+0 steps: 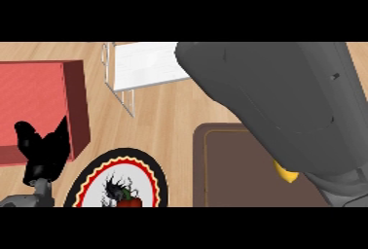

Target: Pick the can from the tray and place it in the tiered shelf

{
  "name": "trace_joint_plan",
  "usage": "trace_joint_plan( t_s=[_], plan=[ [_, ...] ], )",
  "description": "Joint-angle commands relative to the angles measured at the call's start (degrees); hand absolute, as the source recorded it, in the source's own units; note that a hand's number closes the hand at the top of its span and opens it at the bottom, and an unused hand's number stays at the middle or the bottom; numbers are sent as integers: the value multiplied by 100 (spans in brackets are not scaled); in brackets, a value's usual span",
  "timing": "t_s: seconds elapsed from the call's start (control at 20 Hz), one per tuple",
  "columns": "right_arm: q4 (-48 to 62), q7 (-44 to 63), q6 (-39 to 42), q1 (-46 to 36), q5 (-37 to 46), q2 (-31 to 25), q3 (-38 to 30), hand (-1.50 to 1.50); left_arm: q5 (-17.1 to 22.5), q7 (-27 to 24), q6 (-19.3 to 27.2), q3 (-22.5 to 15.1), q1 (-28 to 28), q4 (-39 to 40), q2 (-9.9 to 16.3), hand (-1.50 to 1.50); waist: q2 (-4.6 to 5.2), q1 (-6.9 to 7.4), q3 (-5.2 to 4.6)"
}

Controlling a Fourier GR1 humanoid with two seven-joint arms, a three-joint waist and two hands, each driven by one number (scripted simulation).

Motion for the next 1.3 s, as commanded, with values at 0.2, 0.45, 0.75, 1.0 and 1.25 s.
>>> trace_joint_plan(
  t_s=[0.2, 0.45, 0.75, 1.0, 1.25],
  plan=[
    [1316, -1022, 450, -400, -229, -357, -385, 150, -26, -206, -175, -81, -14, 746, -278, 0, 94, 5, -114],
    [2016, -1547, 70, -364, 98, -151, -255, 150, -36, 46, -176, -141, -33, 494, -315, 0, 86, 42, -110],
    [3007, -2237, -341, -533, 309, -208, -432, 150, -59, 88, -176, -80, -156, 467, -349, 0, 103, 86, -111],
    [3525, -2589, -746, -595, 505, -43, -440, 150, -149, 70, -237, -64, -2, 427, -306, 0, 100, 117, -111],
    [3897, -3397, -874, -651, 400, -195, -669, 150, -242, 74, -195, -184, -4, 419, -473, 0, 128, 141, -110]
  ],
)
